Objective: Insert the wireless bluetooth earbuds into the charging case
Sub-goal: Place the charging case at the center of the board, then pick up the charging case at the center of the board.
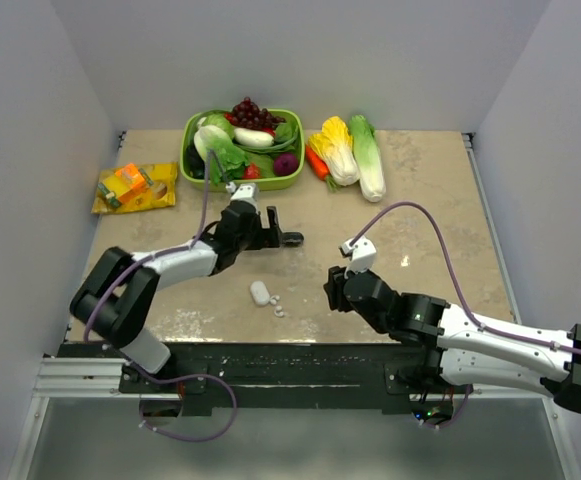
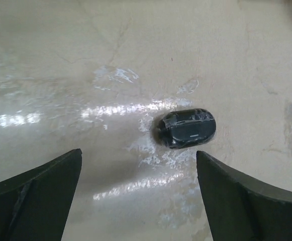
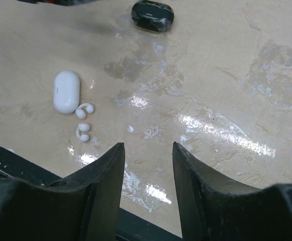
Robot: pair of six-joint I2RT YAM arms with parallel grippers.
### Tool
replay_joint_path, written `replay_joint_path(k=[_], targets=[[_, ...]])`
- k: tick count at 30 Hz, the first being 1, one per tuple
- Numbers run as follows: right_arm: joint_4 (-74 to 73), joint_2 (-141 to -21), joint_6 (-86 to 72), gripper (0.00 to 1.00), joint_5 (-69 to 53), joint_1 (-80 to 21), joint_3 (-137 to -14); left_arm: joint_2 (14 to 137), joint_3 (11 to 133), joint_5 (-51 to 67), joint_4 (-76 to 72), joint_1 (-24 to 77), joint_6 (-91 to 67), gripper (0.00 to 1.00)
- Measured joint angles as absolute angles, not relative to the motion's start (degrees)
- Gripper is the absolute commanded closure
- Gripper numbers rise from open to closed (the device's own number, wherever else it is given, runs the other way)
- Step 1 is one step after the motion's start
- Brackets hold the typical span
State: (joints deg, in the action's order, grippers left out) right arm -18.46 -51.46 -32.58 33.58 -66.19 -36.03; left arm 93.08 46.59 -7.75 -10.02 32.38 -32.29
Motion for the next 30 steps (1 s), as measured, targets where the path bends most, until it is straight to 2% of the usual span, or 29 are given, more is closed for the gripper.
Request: replay_joint_path(k=[4, 9, 13, 19, 21, 24, 25, 30], targets=[[-15.70, -50.83, -32.32, 0.54, 33.39, -66.19, -33.50, 76.49, 37.71, -13.41, -9.08, 32.62, -36.51, 0.00], [-11.00, -51.35, -31.64, 0.56, 31.27, -66.19, -29.69, 48.51, 14.11, -15.07, -14.41, 32.51, -46.37, 0.00], [-7.49, -54.50, -31.11, 0.57, 28.75, -66.19, -29.54, 38.63, 7.25, -12.69, -9.45, 32.80, -48.27, 0.00], [-5.08, -63.11, -30.35, 0.58, 25.82, -66.19, -30.76, 38.28, 7.73, -10.48, -7.70, 33.80, -45.36, 0.00], [-4.78, -64.60, -30.30, 0.58, 25.17, -66.19, -30.98, 43.57, 9.74, -9.02, -6.74, 34.04, -43.29, 0.00], [-4.60, -65.19, -30.20, 0.60, 24.18, -66.19, -31.05, 52.18, 14.09, -8.25, -4.08, 36.45, -39.97, 0.06], [-4.47, -65.17, -30.17, 0.62, 23.97, -66.19, -31.05, 53.84, 15.33, -8.29, -3.20, 37.76, -39.16, 0.11], [-2.59, -65.17, -29.65, 0.80, 21.26, -66.19, -31.05, 55.40, 19.33, -10.17, 0.08, 40.97, -36.84, 0.21]])
